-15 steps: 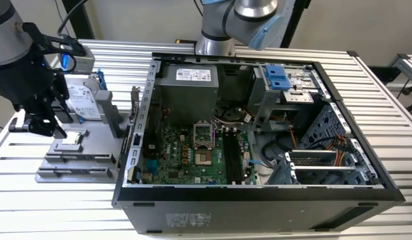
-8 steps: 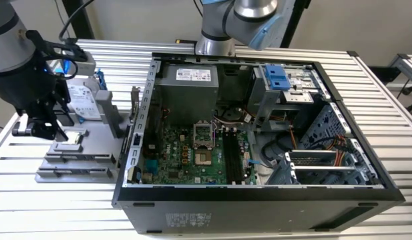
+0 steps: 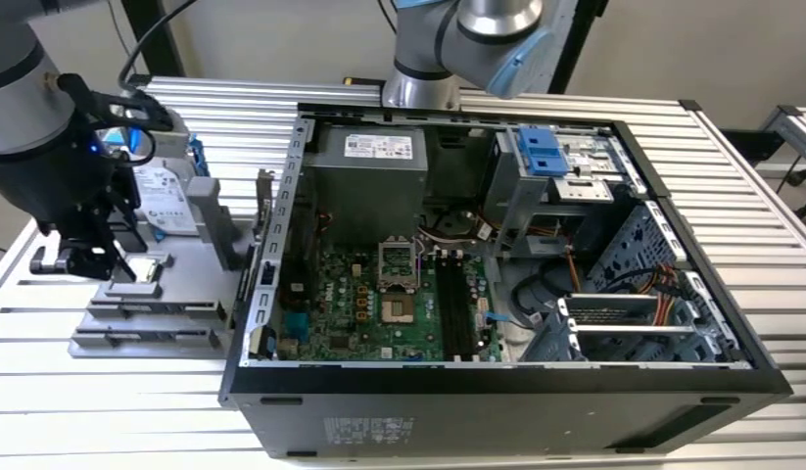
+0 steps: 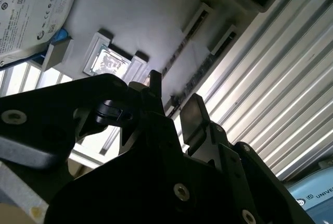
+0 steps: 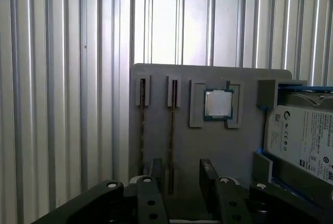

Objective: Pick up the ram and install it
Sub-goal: 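Pick up the ram and move it above insertion slot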

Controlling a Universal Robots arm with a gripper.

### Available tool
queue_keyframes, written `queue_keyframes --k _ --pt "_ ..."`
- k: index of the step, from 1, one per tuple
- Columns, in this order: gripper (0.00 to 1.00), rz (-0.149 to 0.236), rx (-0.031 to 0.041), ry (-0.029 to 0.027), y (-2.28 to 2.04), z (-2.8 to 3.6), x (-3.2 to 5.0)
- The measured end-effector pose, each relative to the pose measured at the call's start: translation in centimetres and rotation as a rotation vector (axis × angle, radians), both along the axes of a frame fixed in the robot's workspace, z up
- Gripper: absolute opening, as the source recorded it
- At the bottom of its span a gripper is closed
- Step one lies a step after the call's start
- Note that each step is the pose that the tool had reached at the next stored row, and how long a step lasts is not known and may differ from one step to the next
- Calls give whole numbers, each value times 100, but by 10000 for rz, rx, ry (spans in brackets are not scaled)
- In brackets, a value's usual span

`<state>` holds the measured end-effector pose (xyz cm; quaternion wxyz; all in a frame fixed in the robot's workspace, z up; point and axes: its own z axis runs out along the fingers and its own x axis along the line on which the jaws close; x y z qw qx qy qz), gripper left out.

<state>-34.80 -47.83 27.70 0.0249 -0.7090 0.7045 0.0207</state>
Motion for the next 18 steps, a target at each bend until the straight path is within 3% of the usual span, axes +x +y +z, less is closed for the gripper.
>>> queue_keyframes --k 11,18 --pt "100 20 -6 1 -4 -100 -8" --pt "100 30 -4 -1 -49 -147 -7"
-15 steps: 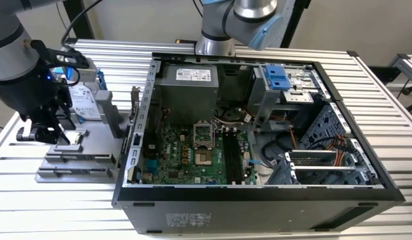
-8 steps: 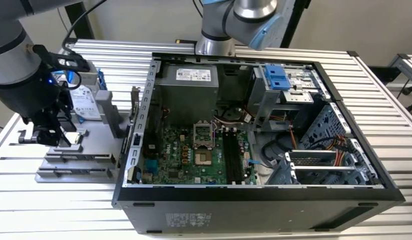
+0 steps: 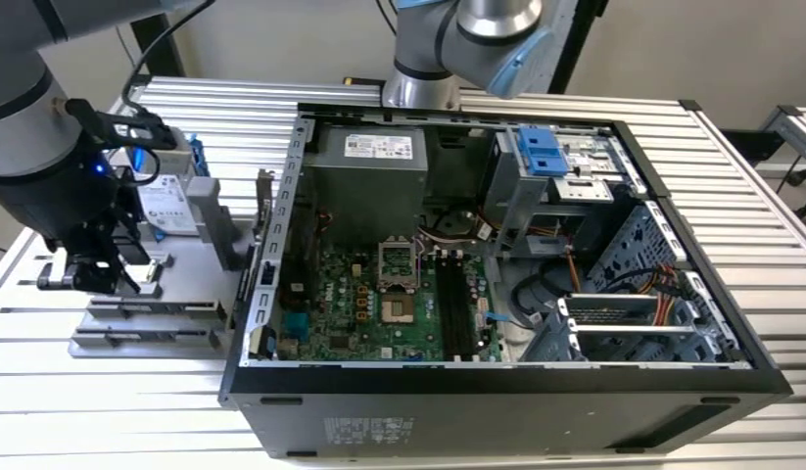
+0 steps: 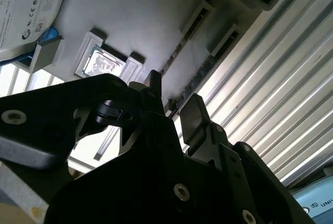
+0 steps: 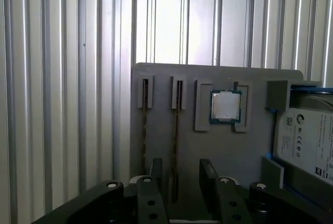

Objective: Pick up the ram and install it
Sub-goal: 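Pick up the ram and move it above insertion slot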

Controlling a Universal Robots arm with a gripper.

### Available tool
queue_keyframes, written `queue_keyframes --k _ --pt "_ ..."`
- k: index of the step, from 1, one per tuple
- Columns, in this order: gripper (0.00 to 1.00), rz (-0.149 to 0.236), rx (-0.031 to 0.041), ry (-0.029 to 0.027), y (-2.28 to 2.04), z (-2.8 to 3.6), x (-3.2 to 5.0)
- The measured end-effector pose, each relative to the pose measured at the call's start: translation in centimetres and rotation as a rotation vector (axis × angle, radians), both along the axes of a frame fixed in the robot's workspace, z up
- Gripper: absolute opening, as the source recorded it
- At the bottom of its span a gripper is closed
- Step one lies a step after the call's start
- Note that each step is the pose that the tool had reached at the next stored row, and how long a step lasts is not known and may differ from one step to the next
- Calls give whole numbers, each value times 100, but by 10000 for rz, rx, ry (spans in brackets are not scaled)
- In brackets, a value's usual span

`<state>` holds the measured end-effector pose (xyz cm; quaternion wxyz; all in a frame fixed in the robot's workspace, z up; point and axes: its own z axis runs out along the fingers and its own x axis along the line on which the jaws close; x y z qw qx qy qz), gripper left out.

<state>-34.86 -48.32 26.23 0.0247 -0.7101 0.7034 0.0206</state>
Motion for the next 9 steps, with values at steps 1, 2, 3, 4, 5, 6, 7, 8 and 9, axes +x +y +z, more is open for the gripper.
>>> queue_keyframes --k 1,2,3,4,5,6,7,8,9 --pt "100 0 -1 1 -9 -6 0" --pt "100 1 0 1 -19 -12 0" --pt "100 1 0 0 -28 -18 0" --pt "100 1 0 0 -37 -25 0" --pt "100 1 -1 0 -46 -30 -1" --pt "100 1 -1 1 -55 -36 0" --pt "100 2 0 0 -65 -43 0" --pt "100 2 0 0 -76 -49 -1" --pt "100 2 0 0 -87 -55 0"
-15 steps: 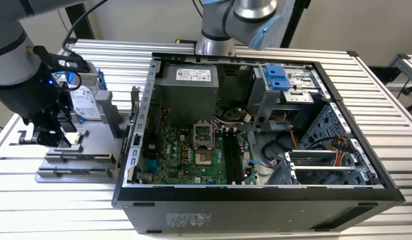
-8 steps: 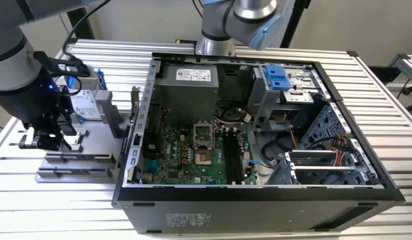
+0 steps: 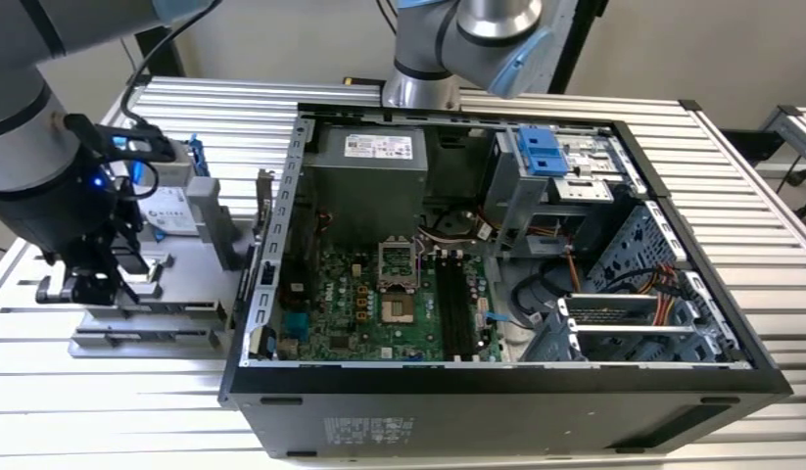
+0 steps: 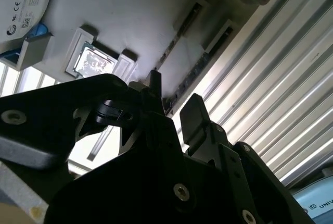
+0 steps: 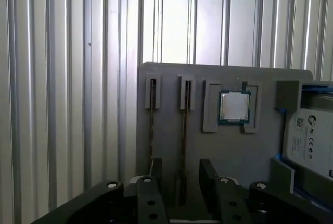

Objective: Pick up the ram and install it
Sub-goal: 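Pick up the ram and move it above insertion slot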

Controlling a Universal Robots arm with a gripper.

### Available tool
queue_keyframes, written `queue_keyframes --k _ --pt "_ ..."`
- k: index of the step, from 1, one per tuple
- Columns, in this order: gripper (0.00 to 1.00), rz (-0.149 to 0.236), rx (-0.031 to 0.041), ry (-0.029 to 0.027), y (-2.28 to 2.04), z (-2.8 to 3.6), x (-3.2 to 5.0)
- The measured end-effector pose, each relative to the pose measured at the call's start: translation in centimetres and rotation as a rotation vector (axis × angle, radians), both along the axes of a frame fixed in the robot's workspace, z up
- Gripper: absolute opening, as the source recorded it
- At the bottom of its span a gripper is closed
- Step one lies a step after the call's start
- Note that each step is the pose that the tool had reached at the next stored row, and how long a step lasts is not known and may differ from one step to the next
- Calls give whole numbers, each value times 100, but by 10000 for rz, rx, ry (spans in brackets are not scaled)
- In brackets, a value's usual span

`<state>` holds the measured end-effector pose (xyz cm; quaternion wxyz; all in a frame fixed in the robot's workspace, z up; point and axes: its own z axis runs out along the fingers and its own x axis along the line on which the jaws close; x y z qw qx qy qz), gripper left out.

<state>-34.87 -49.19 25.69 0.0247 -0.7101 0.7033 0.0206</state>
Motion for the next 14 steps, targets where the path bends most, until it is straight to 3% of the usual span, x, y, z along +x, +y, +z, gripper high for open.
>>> queue_keyframes --k 14 --pt "100 0 -10 0 -105 -119 -5"
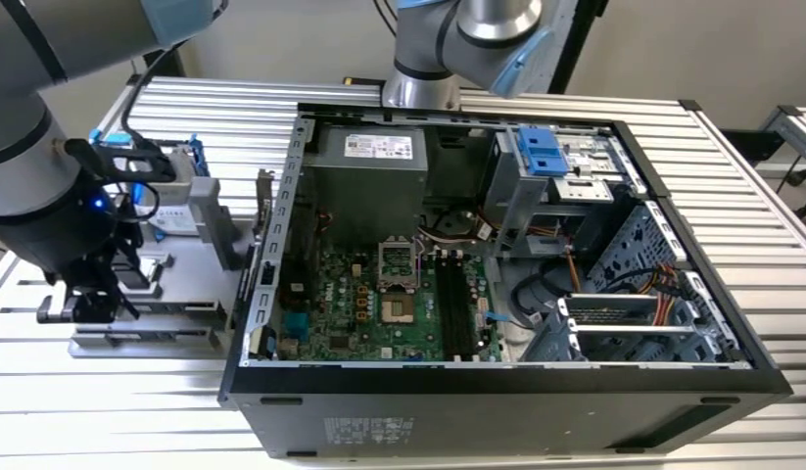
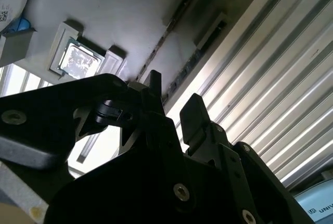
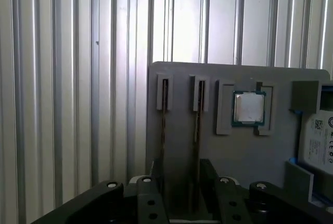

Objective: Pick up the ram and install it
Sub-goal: 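Pick up the ram and move it above insertion slot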

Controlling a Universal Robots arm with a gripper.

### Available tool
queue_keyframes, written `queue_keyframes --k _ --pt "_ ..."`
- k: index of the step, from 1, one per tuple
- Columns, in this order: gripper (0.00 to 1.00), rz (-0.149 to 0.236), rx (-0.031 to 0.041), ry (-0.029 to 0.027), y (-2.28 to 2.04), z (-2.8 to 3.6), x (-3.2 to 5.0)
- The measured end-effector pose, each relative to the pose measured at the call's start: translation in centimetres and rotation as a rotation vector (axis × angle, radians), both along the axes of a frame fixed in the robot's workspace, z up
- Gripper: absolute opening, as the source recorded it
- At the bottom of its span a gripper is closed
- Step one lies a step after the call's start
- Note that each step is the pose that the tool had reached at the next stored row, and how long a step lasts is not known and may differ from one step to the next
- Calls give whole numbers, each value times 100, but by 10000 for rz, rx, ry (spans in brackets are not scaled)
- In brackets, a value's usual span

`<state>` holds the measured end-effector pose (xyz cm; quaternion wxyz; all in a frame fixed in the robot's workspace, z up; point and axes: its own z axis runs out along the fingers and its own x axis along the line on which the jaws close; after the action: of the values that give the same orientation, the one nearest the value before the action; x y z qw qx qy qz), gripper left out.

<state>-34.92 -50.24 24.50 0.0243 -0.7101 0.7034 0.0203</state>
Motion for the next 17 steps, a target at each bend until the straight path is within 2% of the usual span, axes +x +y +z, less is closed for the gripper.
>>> queue_keyframes --k 8,17 --pt "100 1 -14 0 -18 -135 -16" --pt "100 -115 -32 0 -19 -275 -17"
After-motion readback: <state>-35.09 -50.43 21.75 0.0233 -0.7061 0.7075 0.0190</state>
